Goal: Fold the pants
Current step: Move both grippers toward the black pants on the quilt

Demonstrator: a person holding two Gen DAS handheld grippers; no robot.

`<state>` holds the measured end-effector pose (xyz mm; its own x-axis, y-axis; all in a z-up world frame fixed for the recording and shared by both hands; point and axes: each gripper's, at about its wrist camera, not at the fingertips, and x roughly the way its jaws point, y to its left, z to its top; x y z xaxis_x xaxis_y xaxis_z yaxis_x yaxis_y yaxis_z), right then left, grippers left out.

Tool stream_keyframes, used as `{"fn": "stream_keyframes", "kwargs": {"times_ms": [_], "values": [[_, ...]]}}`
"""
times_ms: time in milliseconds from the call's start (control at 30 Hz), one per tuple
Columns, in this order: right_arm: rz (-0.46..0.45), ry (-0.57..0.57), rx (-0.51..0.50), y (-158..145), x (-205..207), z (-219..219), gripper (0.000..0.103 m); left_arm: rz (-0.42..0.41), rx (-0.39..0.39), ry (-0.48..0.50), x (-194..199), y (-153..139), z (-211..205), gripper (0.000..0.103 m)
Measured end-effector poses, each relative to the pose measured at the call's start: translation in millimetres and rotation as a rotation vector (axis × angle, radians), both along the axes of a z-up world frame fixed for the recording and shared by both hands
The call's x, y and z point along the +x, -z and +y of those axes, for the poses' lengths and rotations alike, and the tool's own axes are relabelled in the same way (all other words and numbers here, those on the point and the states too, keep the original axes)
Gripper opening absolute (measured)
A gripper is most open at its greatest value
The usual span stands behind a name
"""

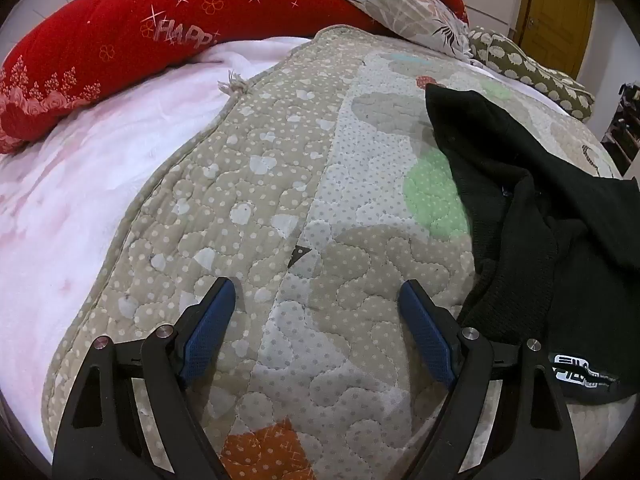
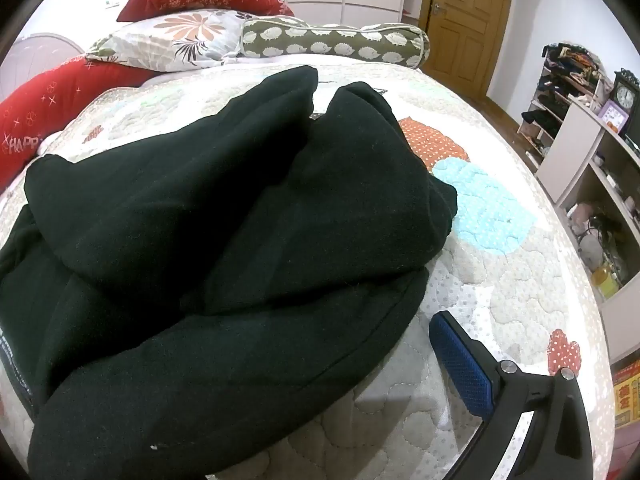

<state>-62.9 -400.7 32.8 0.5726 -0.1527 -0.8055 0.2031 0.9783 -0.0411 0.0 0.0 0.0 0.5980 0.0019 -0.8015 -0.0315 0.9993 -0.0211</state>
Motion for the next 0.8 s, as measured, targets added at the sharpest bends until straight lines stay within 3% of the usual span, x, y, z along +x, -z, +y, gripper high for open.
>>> {"fn": "stream_keyframes", "kwargs": {"times_ms": [800], "values": [[-0.002,0.000,-0.004,-0.1,0.2,0.6,0.103,-0.001,0.011,-0.001,-2.2,-1.0,-0.8,0.085]]}}
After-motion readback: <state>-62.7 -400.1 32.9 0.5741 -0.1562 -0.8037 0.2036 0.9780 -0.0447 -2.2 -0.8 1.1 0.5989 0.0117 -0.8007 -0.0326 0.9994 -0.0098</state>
